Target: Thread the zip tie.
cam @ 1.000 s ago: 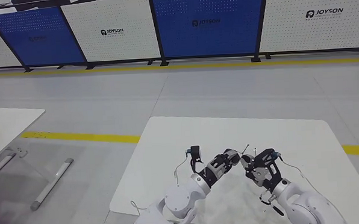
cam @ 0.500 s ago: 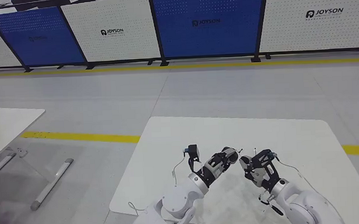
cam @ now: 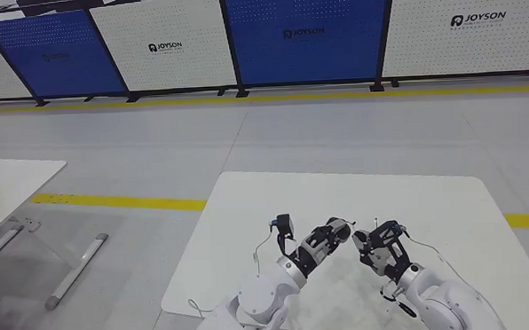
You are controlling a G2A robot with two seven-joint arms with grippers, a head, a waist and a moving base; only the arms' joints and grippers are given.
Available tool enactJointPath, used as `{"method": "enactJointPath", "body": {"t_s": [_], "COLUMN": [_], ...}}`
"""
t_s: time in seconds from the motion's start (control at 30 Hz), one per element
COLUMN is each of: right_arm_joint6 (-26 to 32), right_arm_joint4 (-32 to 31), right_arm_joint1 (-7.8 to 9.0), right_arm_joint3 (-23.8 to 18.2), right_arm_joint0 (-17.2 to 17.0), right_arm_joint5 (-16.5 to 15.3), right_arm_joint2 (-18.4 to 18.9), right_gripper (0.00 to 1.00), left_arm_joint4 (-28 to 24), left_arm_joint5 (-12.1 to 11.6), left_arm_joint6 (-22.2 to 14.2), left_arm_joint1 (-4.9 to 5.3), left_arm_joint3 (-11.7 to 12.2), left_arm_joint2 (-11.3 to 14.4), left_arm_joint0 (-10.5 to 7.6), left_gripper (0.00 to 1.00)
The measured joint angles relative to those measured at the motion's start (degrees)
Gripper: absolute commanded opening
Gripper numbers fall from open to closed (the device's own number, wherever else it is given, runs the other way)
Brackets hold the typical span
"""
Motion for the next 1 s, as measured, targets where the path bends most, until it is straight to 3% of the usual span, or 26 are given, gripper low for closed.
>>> {"method": "enactJointPath", "body": {"t_s": [0.03,0.07,0.1,0.13,0.53,0.87,1.0], "right_arm_joint6": [-0.13,-0.31,-0.49,-0.63,-7.22,-14.40,-14.11], "right_arm_joint4": [0.09,0.28,0.53,0.81,2.72,10.48,11.25], "right_arm_joint1": [-0.04,-0.07,-0.09,-0.11,0.28,1.32,1.41], "right_arm_joint3": [0.01,-0.01,-0.06,-0.13,-3.69,-6.93,-7.35], "right_arm_joint0": [-0.01,-0.03,-0.07,-0.13,-4.38,-12.72,-13.48], "right_arm_joint5": [0.00,0.00,0.00,0.00,1.41,0.91,0.39], "right_arm_joint2": [0.01,0.06,0.13,0.21,5.06,15.74,16.69], "right_gripper": [0.00,0.30,0.49,1.00,1.00,1.00,1.00], "left_arm_joint4": [0.03,0.04,0.05,0.09,0.94,0.78,1.75], "left_arm_joint5": [0.13,0.25,0.38,0.56,3.92,7.28,9.13], "left_arm_joint6": [0.12,0.20,0.29,0.39,2.70,1.78,-0.37], "left_arm_joint1": [-0.02,-0.04,-0.06,-0.08,-0.41,0.14,0.36], "left_arm_joint3": [0.15,0.25,0.38,0.54,3.37,3.99,3.71], "left_arm_joint2": [0.06,0.10,0.15,0.20,0.34,-2.28,-2.16], "left_arm_joint0": [-0.07,-0.15,-0.24,-0.35,-2.44,-1.72,-1.75], "left_gripper": [0.00,0.00,0.00,0.00,0.00,0.00,0.00]}}
